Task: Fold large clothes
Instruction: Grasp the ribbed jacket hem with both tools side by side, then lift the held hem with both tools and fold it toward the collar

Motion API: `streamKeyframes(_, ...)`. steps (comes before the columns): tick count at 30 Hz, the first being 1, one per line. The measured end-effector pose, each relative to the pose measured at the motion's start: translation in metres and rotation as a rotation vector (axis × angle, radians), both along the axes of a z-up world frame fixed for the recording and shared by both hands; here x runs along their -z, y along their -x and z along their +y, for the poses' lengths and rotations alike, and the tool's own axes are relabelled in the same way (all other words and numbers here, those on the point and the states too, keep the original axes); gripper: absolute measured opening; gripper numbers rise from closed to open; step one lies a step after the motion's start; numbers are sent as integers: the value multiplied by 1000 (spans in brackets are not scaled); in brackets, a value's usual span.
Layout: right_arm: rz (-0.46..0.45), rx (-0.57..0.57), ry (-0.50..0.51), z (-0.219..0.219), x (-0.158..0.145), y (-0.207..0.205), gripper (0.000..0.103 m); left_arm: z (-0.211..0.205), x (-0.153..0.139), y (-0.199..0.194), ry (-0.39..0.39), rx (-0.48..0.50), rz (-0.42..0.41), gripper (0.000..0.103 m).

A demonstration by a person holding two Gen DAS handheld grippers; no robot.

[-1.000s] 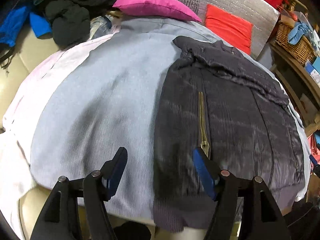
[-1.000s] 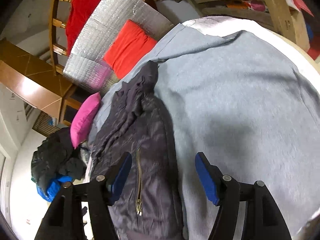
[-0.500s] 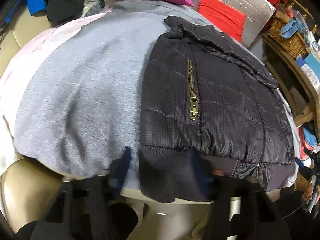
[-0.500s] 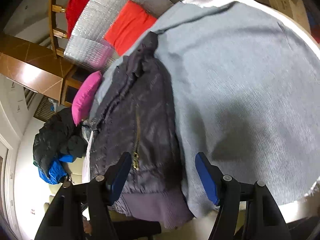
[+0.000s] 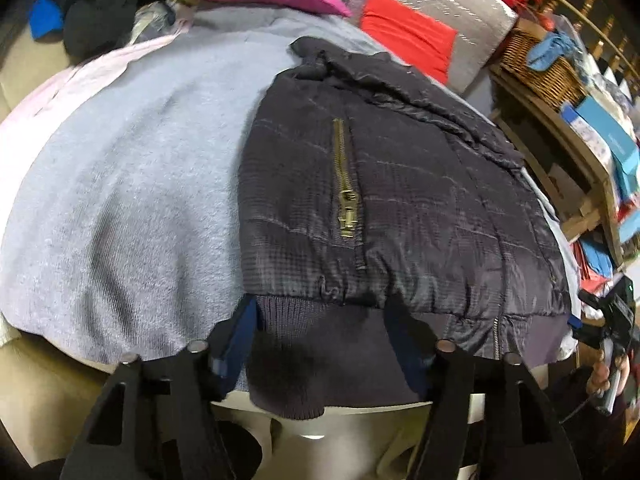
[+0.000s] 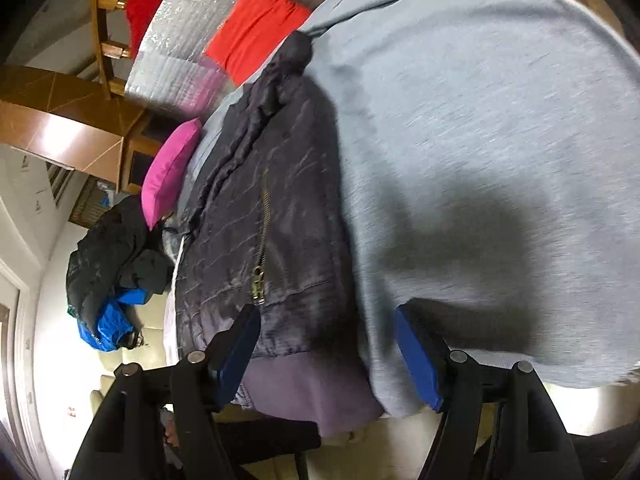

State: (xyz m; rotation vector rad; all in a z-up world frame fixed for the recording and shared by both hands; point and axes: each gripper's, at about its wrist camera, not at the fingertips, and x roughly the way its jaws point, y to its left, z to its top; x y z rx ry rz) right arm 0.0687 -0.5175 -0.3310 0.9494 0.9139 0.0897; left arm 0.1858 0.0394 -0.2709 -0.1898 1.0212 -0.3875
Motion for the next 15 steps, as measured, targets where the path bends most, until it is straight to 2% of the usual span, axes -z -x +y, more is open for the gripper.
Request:
streamKeyframes(2, -15, -27, 3, 10, 0, -6, 73, 2, -3, 2, 4, 6, -21, 46)
streamKeyframes(4, -61, -84, -10, 23, -8, -7, 72, 11, -4, 3, 43, -4, -22, 43)
streamKeyframes(7, -126, -110, 33, 31, -22, -2, 72, 19, -2, 0, 86, -24, -6, 44)
streamKeyframes(8, -113, -97, 18, 29, -18, -3, 72, 20, 1, -2, 86, -29, 14, 52)
streamKeyframes(10, -74, -84, 6, 26, -10, -5, 72, 19, 7, -4, 96, -31, 42, 60)
streamKeyframes(11, -68, -82, -2, 26, -8, -6, 72, 19, 7, -4, 96, -28, 43, 60)
streamKeyframes(15, -180, -162, 18, 42, -29, -5, 72, 8, -1, 3, 68, 8, -22, 53)
